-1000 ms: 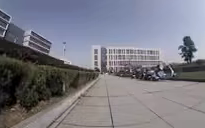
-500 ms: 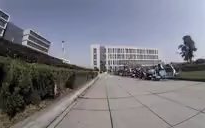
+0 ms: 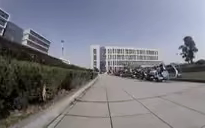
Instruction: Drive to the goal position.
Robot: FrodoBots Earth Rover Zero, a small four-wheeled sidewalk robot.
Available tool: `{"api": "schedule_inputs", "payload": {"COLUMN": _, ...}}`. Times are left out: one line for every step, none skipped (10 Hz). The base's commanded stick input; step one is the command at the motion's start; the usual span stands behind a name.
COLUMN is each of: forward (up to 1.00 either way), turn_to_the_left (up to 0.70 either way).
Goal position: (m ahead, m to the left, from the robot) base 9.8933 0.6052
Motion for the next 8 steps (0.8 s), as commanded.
{"api": "schedule_inputs", "payload": {"forward": 0.50, "turn_to_the_left": 0.00}}
{"api": "schedule_inputs", "payload": {"forward": 0.50, "turn_to_the_left": 0.00}}
{"api": "schedule_inputs", "payload": {"forward": 0.50, "turn_to_the_left": 0.00}}
{"api": "schedule_inputs", "payload": {"forward": 0.50, "turn_to_the_left": 0.00}}
{"api": "schedule_inputs", "payload": {"forward": 0.50, "turn_to_the_left": 0.00}}
{"api": "schedule_inputs", "payload": {"forward": 0.50, "turn_to_the_left": 0.00}}
{"api": "schedule_inputs", "payload": {"forward": 0.50, "turn_to_the_left": 0.00}}
{"api": "schedule_inputs", "payload": {"forward": 0.50, "turn_to_the_left": 0.00}}
